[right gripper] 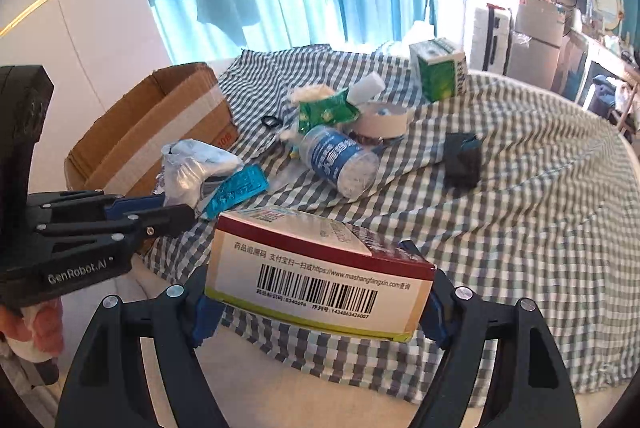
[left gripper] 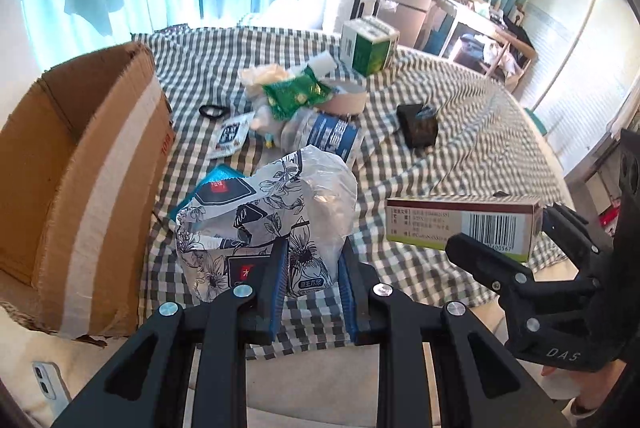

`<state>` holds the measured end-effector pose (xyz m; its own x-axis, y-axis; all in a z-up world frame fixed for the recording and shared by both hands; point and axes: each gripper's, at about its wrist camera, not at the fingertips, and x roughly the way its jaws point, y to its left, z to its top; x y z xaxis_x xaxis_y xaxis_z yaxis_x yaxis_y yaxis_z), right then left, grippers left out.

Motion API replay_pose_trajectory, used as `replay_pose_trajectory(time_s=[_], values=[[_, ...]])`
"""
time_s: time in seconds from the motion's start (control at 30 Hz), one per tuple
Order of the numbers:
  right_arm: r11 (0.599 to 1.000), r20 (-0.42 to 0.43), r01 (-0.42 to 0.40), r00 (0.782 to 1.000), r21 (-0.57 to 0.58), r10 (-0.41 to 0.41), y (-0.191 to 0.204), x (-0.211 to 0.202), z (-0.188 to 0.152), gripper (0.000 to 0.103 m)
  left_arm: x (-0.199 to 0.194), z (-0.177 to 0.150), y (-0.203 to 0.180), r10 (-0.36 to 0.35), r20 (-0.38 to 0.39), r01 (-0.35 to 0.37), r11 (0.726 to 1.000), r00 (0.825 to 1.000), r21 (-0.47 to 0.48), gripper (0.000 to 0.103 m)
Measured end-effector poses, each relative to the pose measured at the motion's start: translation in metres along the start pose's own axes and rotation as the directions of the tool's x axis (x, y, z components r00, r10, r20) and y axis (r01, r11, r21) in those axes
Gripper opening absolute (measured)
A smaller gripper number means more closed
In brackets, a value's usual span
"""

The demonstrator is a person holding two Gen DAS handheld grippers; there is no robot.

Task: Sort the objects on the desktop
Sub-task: 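Carry both items over the cardboard box and open both tools to drop them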

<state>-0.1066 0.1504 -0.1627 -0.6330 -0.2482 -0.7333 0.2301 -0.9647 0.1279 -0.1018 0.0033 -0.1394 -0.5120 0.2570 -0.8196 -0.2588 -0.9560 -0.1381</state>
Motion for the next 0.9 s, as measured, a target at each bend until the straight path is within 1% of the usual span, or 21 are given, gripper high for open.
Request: replay_pose_trajectory(time_s=[0.07, 0.3, 0.5, 0.53, 0.7, 0.83, 0.9], values=[[1.0, 0.011, 0.022, 1.0, -0.012, -0.022, 0.005, -0.01, 0.004, 0.078, -0.01, 0.003, 0.0, -0.002, 0.02, 0.002, 1.0, 1.0, -0.003, 0.023], [0.999, 0.093, 0.022, 0.996, -0.042, -0.018, 0.026, -0.054, 0.025, 0.078, -0.048, 0.012, 0.004, 0.017, 0.095, -0.016, 1.0, 0.995, -0.014, 0.023], [0.996, 0.157, 0.018, 0.988, -0.089, -0.004, 0.056, -0.087, 0.043, 0.078, -0.09, 0.024, 0.018, 0.031, 0.174, -0.024, 0.999, 0.984, -0.042, 0.023], [0.995, 0.169, 0.017, 0.986, -0.098, 0.0, 0.062, -0.092, 0.046, 0.078, -0.1, 0.027, 0.022, 0.033, 0.193, -0.024, 0.998, 0.981, -0.05, 0.023], [0.991, 0.195, 0.001, 0.98, -0.137, 0.026, 0.09, -0.106, 0.059, 0.078, -0.132, 0.039, 0.046, 0.059, 0.24, -0.04, 0.996, 0.969, -0.083, 0.024], [0.985, 0.207, -0.021, 0.977, -0.174, 0.057, 0.116, -0.108, 0.074, 0.078, -0.154, 0.052, 0.078, 0.054, 0.274, -0.012, 0.989, 0.96, -0.15, 0.024], [0.981, 0.205, -0.038, 0.976, -0.192, 0.078, 0.129, -0.106, 0.082, 0.078, -0.161, 0.055, 0.094, 0.085, 0.289, -0.038, 0.985, 0.954, -0.166, 0.024]])
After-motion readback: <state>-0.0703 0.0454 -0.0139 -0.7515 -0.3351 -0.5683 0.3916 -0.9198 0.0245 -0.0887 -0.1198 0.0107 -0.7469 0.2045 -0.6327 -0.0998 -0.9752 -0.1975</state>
